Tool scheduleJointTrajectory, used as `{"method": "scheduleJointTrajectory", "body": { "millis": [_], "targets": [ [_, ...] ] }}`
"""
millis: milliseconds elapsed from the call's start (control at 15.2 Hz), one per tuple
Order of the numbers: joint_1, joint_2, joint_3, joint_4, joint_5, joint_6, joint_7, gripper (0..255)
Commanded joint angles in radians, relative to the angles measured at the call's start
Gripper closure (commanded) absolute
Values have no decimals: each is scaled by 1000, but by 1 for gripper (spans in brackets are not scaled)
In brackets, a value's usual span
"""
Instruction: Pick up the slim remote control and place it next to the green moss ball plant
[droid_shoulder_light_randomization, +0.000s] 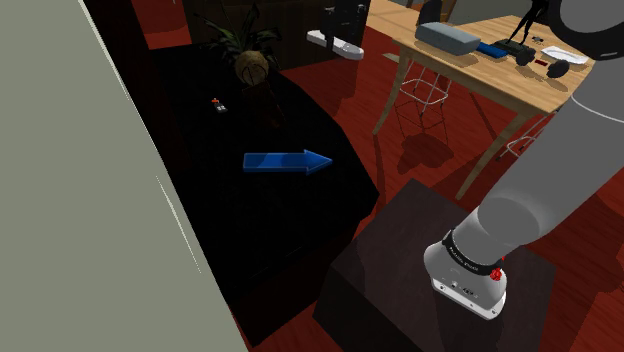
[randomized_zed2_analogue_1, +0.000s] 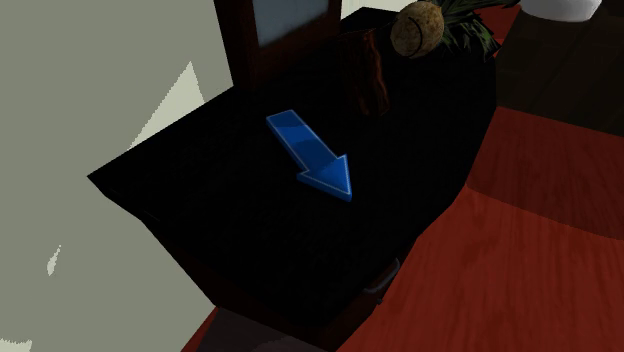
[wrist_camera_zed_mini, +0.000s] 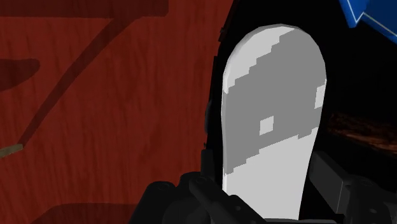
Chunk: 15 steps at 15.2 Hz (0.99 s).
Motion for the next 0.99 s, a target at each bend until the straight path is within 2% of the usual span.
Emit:
{"method": "scheduleJointTrajectory", "body": {
  "millis": [0, 924],
  "targets": [
    [1, -1, 0, -27, 0, 27, 1, 255],
    [0, 3, 0, -210, -1, 215, 2, 255]
  ]
}}
